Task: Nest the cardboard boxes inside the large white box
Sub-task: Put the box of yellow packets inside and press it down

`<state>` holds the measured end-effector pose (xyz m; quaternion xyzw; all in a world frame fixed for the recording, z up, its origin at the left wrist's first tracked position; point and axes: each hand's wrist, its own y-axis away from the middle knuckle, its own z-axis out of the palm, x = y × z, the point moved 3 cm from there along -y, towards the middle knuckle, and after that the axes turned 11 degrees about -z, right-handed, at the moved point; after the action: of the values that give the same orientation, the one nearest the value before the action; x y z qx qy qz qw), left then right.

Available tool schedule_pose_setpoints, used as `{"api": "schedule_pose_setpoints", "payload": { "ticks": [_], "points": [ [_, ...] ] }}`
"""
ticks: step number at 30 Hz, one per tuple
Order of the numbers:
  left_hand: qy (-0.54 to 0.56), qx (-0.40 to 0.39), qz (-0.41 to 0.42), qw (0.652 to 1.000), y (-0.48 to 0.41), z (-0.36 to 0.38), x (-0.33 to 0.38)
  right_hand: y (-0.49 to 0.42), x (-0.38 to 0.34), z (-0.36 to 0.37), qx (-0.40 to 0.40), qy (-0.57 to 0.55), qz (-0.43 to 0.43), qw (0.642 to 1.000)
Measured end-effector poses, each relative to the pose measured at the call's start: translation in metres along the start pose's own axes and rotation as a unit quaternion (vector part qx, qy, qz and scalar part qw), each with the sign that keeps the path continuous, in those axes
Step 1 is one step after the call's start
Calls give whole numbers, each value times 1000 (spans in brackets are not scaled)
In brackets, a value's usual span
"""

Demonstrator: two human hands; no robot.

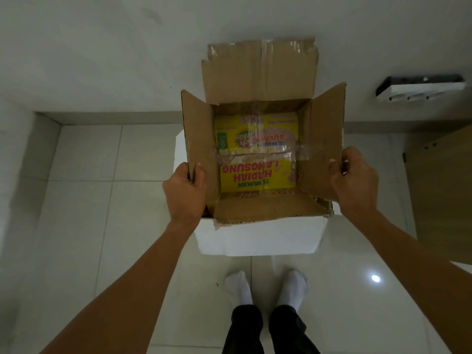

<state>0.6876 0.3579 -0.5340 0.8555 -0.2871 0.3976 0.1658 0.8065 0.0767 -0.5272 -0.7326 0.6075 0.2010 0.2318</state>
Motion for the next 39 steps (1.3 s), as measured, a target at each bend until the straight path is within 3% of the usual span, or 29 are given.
{"api": "schedule_pose_setpoints", "payload": {
  "ticks": [5, 14, 19, 23, 29, 32, 34, 36, 39],
  "points": [
    [-50, -36, -40, 997, 8, -2, -16, 10, 6, -1, -30, 27, -15, 999],
    [-131, -64, -27, 989, 7, 19, -34, 17, 27, 32, -53, 20, 19, 998],
    [-255, -47, -21, 965, 12, 27, -44, 17, 36, 49, -145, 25, 57, 987],
    [-317, -82, 46, 944, 22, 40, -48, 18, 38, 58, -210, 76, -10, 975],
    [-376, -175, 41, 909, 27, 70, -67, 26, 45, 74, -355, 131, -136, 916],
    [-467, -225, 8, 855, 23, 81, -90, 30, 56, 87, -403, 110, -130, 899],
    [-506, -256, -35, 823, 21, 80, -110, 34, 76, 93, -458, 160, -101, 869],
    [-504, -273, -75, 816, 19, 77, -124, 41, 98, 94, -504, 224, -70, 831],
    [-476, -273, -69, 833, 19, 79, -132, 50, 111, 96, -512, 285, -129, 800]
  ]
}}
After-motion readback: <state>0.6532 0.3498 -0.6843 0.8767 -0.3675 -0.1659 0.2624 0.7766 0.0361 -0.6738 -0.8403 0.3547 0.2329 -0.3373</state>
